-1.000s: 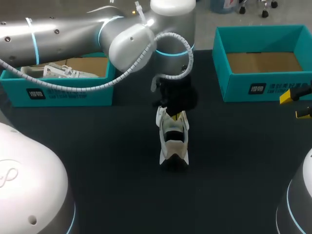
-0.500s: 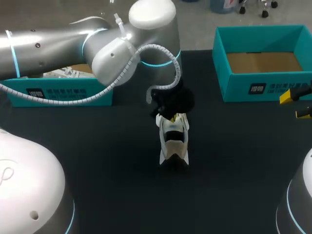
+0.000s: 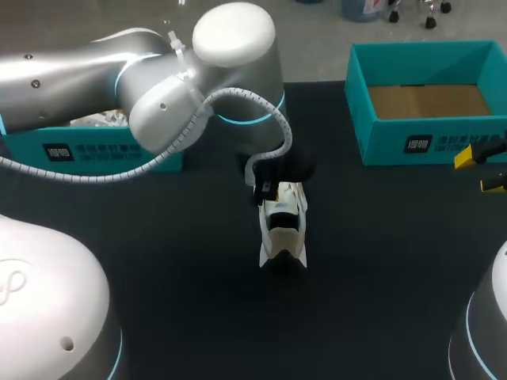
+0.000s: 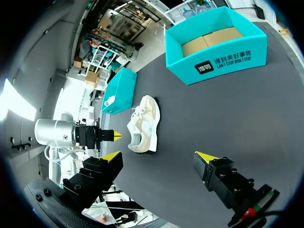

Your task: Take the shoe out of the shoebox, open the shoe tongue, remove and reinsert the insole, then place the shoe into the shoebox

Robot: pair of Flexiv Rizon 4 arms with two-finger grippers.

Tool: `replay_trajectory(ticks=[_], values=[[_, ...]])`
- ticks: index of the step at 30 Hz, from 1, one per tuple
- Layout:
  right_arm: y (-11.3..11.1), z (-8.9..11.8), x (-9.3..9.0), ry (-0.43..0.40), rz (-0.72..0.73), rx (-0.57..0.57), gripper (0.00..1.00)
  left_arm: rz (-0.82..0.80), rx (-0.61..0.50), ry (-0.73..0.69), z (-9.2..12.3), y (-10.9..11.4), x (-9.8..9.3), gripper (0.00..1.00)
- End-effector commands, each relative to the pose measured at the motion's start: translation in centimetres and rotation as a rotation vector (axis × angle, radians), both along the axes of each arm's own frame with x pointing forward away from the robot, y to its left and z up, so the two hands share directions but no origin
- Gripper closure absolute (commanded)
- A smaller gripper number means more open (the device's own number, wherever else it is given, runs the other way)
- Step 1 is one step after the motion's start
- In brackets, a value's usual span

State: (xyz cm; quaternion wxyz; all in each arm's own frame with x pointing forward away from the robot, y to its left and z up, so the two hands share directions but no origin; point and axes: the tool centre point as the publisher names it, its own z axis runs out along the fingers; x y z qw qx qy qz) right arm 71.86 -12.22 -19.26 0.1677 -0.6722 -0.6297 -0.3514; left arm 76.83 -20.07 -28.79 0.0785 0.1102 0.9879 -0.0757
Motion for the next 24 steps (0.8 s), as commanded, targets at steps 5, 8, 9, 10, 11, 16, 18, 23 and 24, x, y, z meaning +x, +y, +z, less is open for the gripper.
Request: replay_trajectory(ticks=[5, 8, 9, 10, 11, 16, 18, 23, 24], values=[[0.1, 0.0, 0.0, 0.001, -0.002, -0.003, 0.00, 0.012, -0.063, -0.003, -0.2, -0.6, -1.7, 1.00], [0.1, 0.0, 0.0, 0.001, -0.002, -0.003, 0.00, -0.024, -0.039, 0.017, -0.4, -1.1, -2.6, 1.00], [0.1, 0.0, 0.0, 0.001, -0.002, -0.003, 0.00, -0.033, -0.032, 0.019, -0.4, -1.2, -2.8, 1.00], [0.1, 0.0, 0.0, 0.001, -0.002, -0.003, 0.00, -0.037, -0.026, 0.021, -0.4, -1.2, -2.9, 1.00], [0.1, 0.0, 0.0, 0.001, -0.002, -0.003, 0.00, -0.044, -0.023, 0.022, -0.3, -1.1, -3.1, 1.00], [0.1, 0.0, 0.0, 0.001, -0.002, -0.003, 0.00, -0.058, 0.011, 0.036, 0.1, -1.1, -3.9, 1.00], [0.1, 0.0, 0.0, 0.001, -0.002, -0.003, 0.00, -0.052, 0.021, 0.044, 0.0, -1.1, -4.2, 0.96], [0.1, 0.0, 0.0, 0.001, -0.002, -0.003, 0.00, -0.029, 0.027, 0.059, -0.4, -0.7, -4.6, 0.95], [0.1, 0.0, 0.0, 0.001, -0.002, -0.003, 0.00, -0.027, 0.028, 0.063, -0.5, -0.7, -4.6, 0.96]])
